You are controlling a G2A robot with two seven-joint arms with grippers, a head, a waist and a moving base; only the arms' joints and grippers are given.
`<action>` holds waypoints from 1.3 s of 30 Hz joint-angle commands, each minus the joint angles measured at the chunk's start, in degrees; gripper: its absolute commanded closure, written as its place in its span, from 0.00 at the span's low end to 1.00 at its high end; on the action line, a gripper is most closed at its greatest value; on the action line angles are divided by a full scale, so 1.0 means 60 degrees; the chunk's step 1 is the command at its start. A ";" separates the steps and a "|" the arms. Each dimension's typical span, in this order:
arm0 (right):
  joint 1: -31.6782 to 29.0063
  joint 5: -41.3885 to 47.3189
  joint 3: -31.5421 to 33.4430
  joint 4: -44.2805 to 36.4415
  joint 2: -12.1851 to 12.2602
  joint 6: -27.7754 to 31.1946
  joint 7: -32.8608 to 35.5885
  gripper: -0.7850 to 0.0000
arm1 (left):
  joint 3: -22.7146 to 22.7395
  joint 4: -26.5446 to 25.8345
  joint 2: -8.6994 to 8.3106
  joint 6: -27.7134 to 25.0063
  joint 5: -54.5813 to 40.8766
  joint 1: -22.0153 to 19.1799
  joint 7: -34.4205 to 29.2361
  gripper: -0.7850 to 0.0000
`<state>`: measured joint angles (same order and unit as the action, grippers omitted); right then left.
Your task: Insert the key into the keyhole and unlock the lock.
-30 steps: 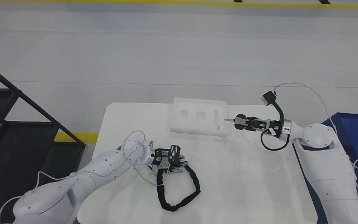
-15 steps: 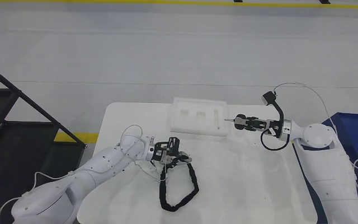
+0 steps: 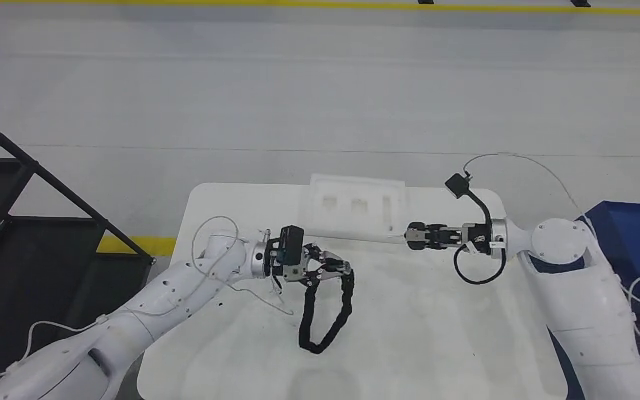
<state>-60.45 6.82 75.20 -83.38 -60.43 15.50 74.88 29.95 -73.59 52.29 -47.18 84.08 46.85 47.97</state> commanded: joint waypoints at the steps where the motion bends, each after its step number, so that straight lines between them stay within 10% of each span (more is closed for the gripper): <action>1: -0.0131 0.0079 0.0128 -0.0481 0.0050 -0.0205 0.0118 1.00 | 0.0191 -0.0369 -0.0057 0.0090 0.0023 0.0069 0.0100 1.00; 13: -0.0570 0.1410 0.1149 -0.2062 0.0353 -0.0901 0.1195 1.00 | 0.0814 -0.1758 -0.0049 0.0701 0.0242 0.0281 -0.0149 1.00; 39: -0.0728 0.0900 0.1188 -0.2764 0.0475 -0.1367 0.0648 1.00 | 0.0951 -0.1994 0.0102 0.1394 -0.0054 0.0518 -0.1019 1.00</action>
<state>-64.94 12.93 82.43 -99.16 -57.65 7.88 78.71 35.66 -85.48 52.74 -39.27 83.84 49.90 42.26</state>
